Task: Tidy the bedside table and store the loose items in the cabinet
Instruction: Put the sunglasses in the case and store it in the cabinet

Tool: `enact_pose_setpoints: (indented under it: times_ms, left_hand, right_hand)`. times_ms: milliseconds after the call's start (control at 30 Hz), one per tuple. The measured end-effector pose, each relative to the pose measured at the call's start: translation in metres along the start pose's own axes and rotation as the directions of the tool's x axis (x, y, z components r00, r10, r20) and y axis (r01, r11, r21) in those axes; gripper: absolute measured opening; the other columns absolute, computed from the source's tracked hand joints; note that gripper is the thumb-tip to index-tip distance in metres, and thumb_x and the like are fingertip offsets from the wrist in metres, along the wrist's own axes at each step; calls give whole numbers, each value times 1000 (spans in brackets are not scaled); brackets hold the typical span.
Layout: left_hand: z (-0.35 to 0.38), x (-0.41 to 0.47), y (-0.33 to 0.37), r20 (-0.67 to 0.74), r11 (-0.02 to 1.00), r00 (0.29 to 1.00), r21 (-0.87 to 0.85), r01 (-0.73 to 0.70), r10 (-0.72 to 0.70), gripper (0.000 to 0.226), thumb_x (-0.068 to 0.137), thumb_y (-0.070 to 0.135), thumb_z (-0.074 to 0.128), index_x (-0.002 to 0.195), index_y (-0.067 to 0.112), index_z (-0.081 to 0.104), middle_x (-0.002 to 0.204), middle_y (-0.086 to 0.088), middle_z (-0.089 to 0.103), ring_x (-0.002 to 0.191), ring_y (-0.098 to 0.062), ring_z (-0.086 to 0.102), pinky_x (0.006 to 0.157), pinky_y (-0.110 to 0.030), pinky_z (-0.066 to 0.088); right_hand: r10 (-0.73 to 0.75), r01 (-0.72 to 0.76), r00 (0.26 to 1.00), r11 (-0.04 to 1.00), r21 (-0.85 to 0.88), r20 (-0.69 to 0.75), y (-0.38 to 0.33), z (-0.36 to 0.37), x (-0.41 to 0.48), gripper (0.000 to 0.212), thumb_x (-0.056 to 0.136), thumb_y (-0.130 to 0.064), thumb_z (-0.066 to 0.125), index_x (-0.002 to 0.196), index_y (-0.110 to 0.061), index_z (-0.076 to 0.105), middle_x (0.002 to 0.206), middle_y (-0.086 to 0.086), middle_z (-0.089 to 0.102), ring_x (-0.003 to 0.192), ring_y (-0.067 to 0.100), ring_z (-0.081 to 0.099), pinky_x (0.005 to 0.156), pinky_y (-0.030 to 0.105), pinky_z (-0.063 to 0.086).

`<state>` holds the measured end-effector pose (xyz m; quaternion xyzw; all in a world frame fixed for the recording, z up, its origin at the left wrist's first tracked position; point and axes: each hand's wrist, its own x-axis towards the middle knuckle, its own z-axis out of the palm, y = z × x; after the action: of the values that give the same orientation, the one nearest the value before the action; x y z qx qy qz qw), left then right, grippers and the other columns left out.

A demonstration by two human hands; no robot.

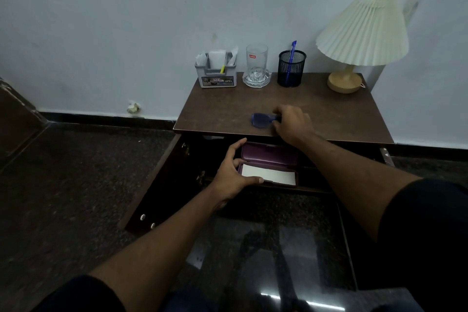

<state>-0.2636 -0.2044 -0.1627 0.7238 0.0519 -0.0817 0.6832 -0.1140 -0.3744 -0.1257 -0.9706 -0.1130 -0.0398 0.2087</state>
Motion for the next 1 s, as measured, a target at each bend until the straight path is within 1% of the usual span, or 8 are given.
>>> enact_pose_setpoints:
  times_ms: [100,267,400,500,633,733,867,1000]
  left_hand:
    - [2,0,2,-2,1000,1000,-8,-5,5,108,66,-11,85,150,33,32,114,-9,71,102,-11,72,79,-20,57]
    - [5,1,5,-5,1000,1000,-26,-12,11,109,65,-11,86,149,35,34,114,-9,71,104,-14,72,81,-24,58]
    - [8,2,8,-4,999,1000,-33,-21,21,109,65,-11,86,150,34,33,112,-10,72,103,-15,72,82,-25,59]
    - [11,2,15,10,999,1000,-25,-28,29,109,65,-9,87,149,37,33,114,-11,71,105,-16,71,83,-25,58]
    - [14,5,26,6,998,999,-30,-53,53,111,66,-7,87,149,39,31,115,-12,71,108,-20,71,87,-29,59]
    - [21,3,40,-7,996,997,-30,-79,79,111,66,-7,87,151,37,30,113,-14,71,106,-21,71,83,-26,59]
    - [29,-2,54,-45,994,996,-77,-81,77,107,68,-12,83,150,30,29,110,-9,71,99,-16,72,79,-27,60]
    - [33,-7,58,-55,993,995,-81,-83,79,113,66,-11,85,153,30,25,119,-12,70,111,-22,69,91,-37,59]
  right_hand:
    - [17,-17,1000,1000,9,23,1,1,0,20,92,-23,59,108,-20,71,107,9,71,99,32,66,86,43,53]
    - [11,-12,1000,1000,24,26,-4,1,-1,17,94,-26,61,109,-19,67,110,7,68,100,28,64,91,46,52]
    - [1,-2,1000,999,40,21,-3,-7,-5,16,93,-27,58,107,-20,64,104,7,71,97,29,65,84,41,49]
    - [-36,41,998,994,102,-45,-3,-24,-8,18,93,-27,62,108,-19,66,102,4,71,95,25,66,83,43,54]
    - [-82,106,988,976,189,-129,-6,-48,-18,16,92,-25,67,106,-18,70,100,2,74,91,21,67,76,38,56]
    - [-109,155,976,958,243,-189,-10,-67,-33,15,90,-27,69,103,-21,72,96,-2,75,88,15,69,75,36,57]
    - [-201,240,963,942,233,-180,-19,-83,-63,18,90,-27,70,106,-20,73,100,-4,75,91,12,69,77,31,55]
    - [-270,300,947,937,180,-173,-16,-84,-91,18,90,-28,70,106,-20,73,101,-4,74,95,15,64,78,32,51]
